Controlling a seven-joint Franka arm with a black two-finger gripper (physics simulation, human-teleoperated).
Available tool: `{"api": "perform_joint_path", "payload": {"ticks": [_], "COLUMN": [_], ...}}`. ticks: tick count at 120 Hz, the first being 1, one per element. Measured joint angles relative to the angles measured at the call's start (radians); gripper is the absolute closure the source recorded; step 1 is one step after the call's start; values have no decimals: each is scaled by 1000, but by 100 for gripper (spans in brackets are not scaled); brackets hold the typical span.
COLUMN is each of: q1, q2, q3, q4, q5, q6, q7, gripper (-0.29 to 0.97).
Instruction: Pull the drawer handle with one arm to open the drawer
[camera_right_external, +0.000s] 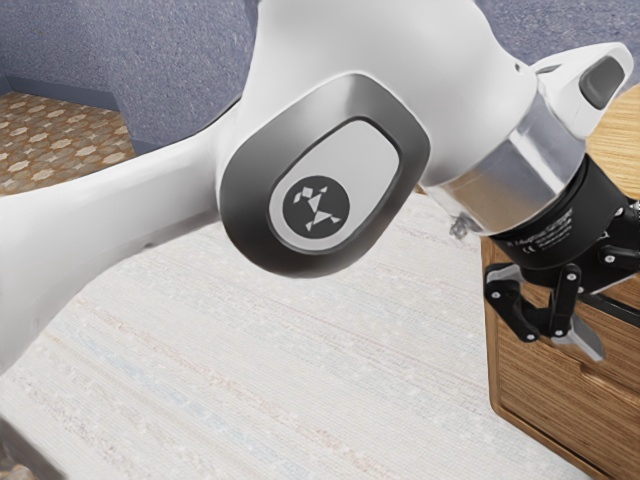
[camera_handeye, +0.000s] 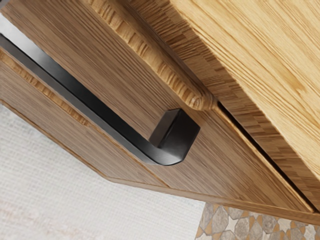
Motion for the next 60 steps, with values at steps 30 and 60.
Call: {"api": "perform_joint_path", "payload": {"ticks": [30,60], "q1": [-4,-1], "q2": [35,38], "q3": [7,35], "q4": [-2,-6], "q5": [-1,-18], "q6": [4,5], "q7": [7,-8], "gripper": [0,0]}}
